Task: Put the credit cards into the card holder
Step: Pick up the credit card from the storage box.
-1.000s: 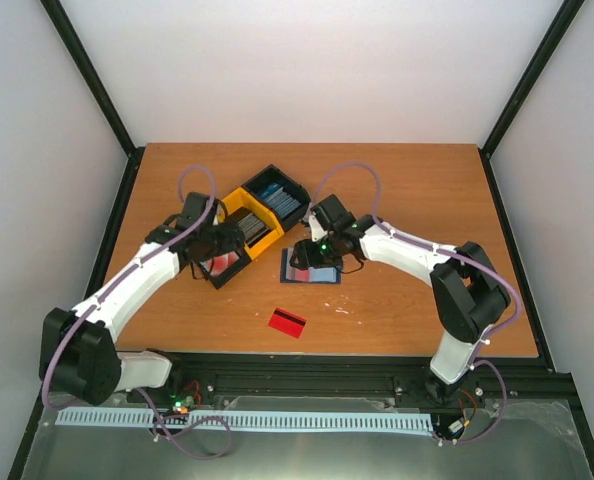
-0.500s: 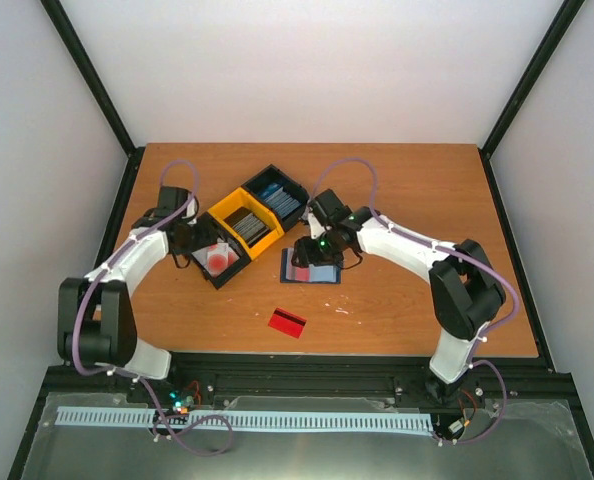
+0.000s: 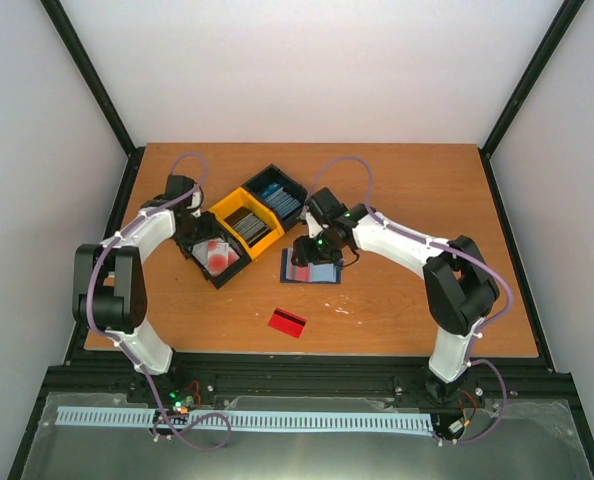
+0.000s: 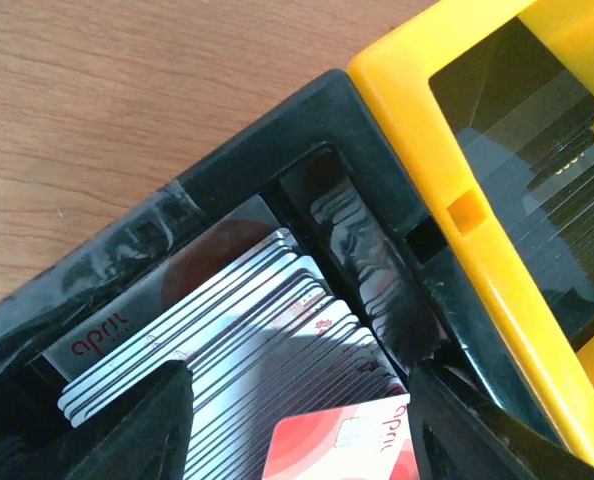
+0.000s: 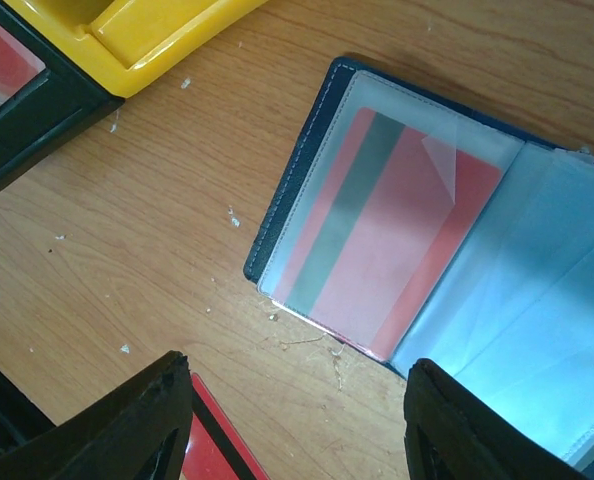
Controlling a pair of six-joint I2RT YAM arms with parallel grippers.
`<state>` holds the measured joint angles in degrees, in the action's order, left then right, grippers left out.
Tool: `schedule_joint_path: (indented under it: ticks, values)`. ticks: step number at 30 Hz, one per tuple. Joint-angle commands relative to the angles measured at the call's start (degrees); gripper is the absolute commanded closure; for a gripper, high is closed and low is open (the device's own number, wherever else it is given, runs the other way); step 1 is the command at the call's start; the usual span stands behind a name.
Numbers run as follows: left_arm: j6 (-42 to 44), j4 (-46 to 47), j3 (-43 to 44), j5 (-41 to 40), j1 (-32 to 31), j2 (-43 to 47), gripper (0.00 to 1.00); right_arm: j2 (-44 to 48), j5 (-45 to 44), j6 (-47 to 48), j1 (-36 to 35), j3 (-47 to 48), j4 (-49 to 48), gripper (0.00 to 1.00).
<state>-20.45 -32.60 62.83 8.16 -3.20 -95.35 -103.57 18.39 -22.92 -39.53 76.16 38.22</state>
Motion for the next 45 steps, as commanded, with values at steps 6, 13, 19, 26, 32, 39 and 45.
schedule_joint_path:
  ticks: [6, 13, 19, 26, 32, 39, 45]
  values:
    - [1.06, -7.34, 5.51, 3.27, 0.3, -5.02, 0.53, -2.35, -1.32, 0.72, -0.48, 2.97, 1.33, 0.43]
    - [1.15, -7.56, 5.35, 5.83, 0.3, -5.23, 0.56, -3.13, -1.43, 0.47, -0.46, 3.69, 1.51, 0.43]
    - [1.58, -7.39, 5.17, 8.54, 0.3, -4.84, 0.61, -3.38, -1.75, 0.02, -0.47, 3.73, 1.68, 0.43]
    - [1.81, -8.35, 4.78, 8.77, 0.3, -3.05, 0.63, -3.71, -1.87, -0.41, -0.46, 3.51, 1.69, 0.43]
    - [2.24, -7.72, 3.18, 11.77, 0.3, -2.22, 0.71, -3.9, -1.95, -0.53, -0.46, 3.38, 1.75, 0.44]
    - [2.5, -6.87, 1.57, 12.54, 0.3, -1.87, 0.72, -4.1, -2.22, -0.61, -0.46, 2.81, 1.88, 0.44]
    - [3.64, -6.89, 0.76, 10.37, -0.47, -2.11, 0.65, -4.07, -1.87, -0.55, -0.46, 2.46, 1.64, 0.44]
